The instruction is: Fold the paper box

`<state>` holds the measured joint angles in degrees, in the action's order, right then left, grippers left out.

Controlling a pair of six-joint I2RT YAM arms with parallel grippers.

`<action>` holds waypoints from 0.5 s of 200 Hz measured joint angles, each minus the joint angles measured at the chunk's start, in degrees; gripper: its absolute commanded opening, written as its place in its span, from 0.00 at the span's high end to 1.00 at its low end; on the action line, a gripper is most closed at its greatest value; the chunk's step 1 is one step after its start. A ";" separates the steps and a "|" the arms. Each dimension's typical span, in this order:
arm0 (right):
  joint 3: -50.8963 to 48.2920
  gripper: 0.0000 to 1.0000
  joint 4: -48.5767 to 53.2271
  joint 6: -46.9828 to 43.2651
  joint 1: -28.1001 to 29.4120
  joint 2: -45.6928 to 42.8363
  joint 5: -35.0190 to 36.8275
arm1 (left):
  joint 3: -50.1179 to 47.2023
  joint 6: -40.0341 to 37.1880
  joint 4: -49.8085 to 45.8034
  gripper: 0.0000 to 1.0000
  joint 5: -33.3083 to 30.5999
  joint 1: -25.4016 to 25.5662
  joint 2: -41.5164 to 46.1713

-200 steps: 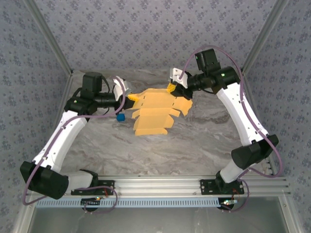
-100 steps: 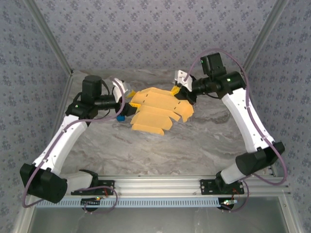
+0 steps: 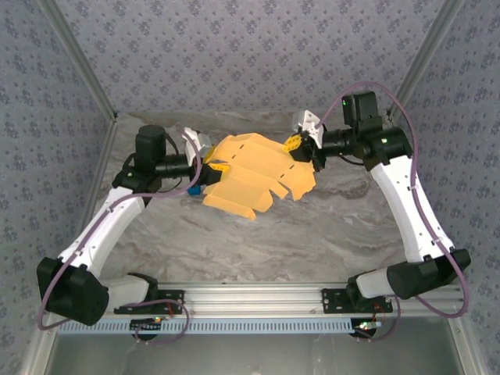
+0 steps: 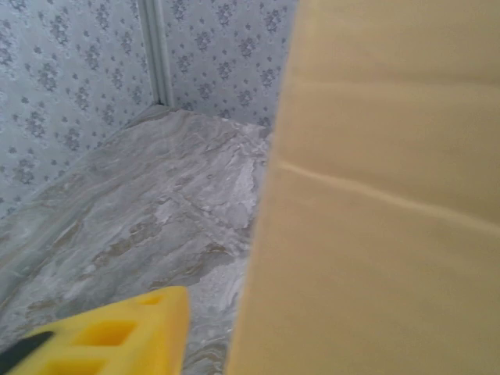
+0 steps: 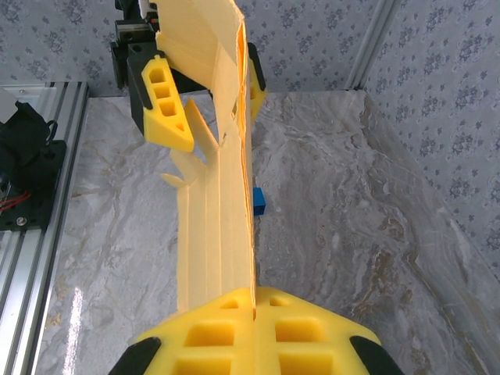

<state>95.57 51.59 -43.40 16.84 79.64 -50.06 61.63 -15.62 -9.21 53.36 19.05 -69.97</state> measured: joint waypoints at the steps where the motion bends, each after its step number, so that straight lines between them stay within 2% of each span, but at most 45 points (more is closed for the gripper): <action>1: -0.09 1.00 -0.07 0.07 0.00 0.00 0.00 | 0.00 0.02 0.02 0.62 0.04 0.02 -0.02; 25: -1.22 1.00 -1.90 0.81 -0.02 -0.11 -0.22 | 0.02 0.59 1.01 0.82 1.42 0.26 -0.61; 61: -5.57 1.00 -7.06 3.19 0.07 -2.05 2.89 | 0.09 3.08 1.64 1.00 1.64 0.59 -1.51; 100: -15.32 1.00 -18.95 3.96 4.92 -9.01 16.09 | 0.79 9.55 0.79 1.00 0.39 1.07 -2.51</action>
<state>80.25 32.64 -39.44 21.76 70.63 -33.98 62.41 -6.07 -8.43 53.76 20.12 -72.49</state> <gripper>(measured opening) 0.052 0.055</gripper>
